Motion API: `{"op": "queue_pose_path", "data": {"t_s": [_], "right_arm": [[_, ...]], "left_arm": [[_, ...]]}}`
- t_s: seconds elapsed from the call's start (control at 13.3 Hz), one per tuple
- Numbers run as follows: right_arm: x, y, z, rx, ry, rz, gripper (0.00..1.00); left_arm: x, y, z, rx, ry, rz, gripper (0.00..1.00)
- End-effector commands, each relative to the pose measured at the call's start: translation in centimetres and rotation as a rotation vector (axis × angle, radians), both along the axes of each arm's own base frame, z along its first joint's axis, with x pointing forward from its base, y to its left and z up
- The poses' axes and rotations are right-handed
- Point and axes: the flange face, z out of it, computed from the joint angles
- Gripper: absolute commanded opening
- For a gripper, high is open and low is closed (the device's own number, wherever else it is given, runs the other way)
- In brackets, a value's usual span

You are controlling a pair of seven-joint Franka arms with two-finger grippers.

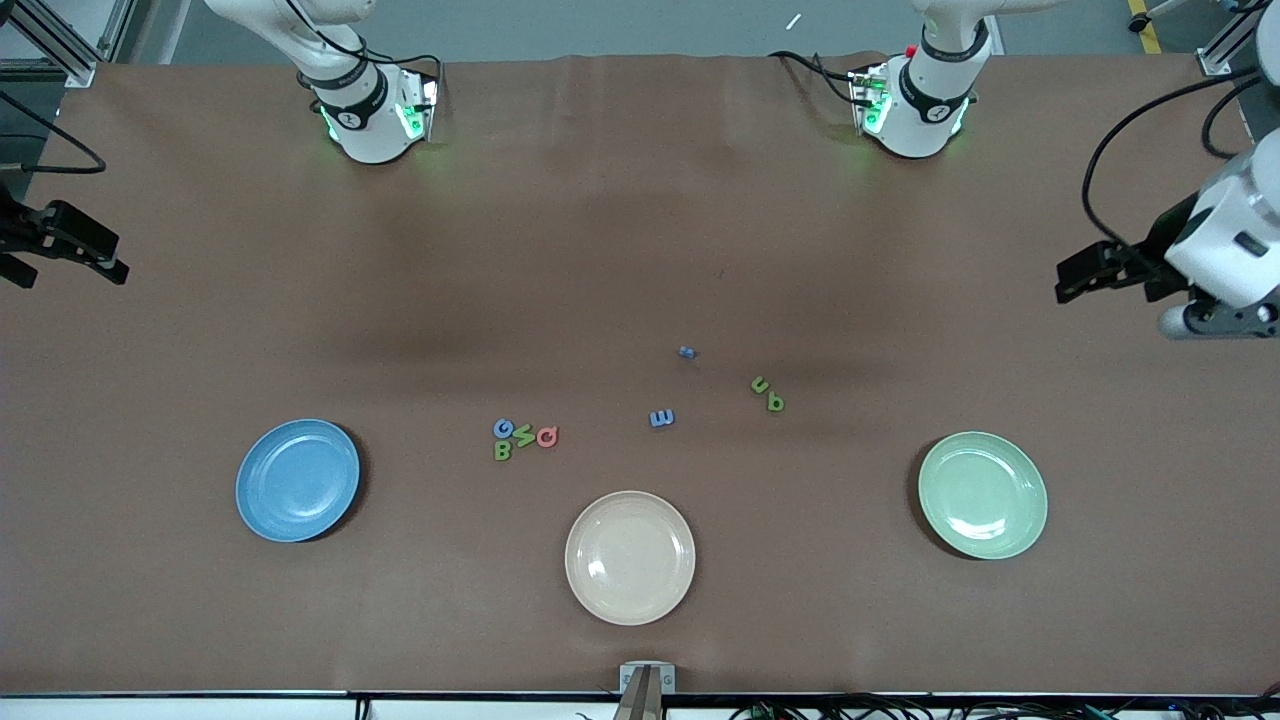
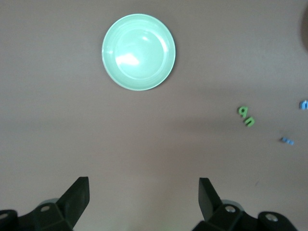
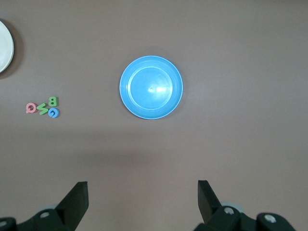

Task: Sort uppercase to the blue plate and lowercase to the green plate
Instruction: 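Move both grippers from rest toward the foam letters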

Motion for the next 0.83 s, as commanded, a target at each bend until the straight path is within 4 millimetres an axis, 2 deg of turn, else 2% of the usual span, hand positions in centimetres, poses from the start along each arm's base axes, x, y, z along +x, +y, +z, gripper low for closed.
{"op": "queue_pose_path", "data": {"t_s": [0.0,0.08,0.15,0.23,0.3,0.45,0.53,0.6,0.75], "right_arm": [[1.2,2.0,-2.0,0.001,0.036,0.024,1.00],[1.9,2.6,-3.3,0.002,0.058,0.033,1.00],[2.0,3.3,-3.4,0.002,0.062,0.047,1.00],[2.5,4.0,-4.3,0.003,0.072,0.065,1.00],[3.6,4.8,-6.7,0.002,0.110,0.083,1.00],[4.9,6.0,-9.3,0.000,0.138,0.101,1.00],[5.7,6.5,-10.6,-0.002,0.135,0.107,1.00],[6.5,7.1,-11.7,-0.004,0.126,0.114,1.00],[7.7,9.3,-15.3,-0.008,0.154,0.137,1.00]], "left_arm": [[0.1,-3.2,-4.3,0.001,-0.028,0.017,1.00],[0.3,-4.5,-6.5,-0.003,-0.049,0.022,1.00],[0.4,-5.5,-8.6,-0.003,-0.067,0.028,1.00],[0.3,-7.5,-11.1,0.030,-0.087,0.006,1.00],[0.5,-9.2,-13.2,0.066,-0.087,-0.006,1.00],[0.4,-13.8,-18.7,0.101,-0.036,0.023,1.00],[0.7,-15.1,-21.0,0.091,-0.039,0.058,1.00],[1.1,-15.6,-22.9,0.081,-0.039,0.061,1.00],[1.6,-16.3,-26.5,0.062,-0.032,0.059,1.00]]}}
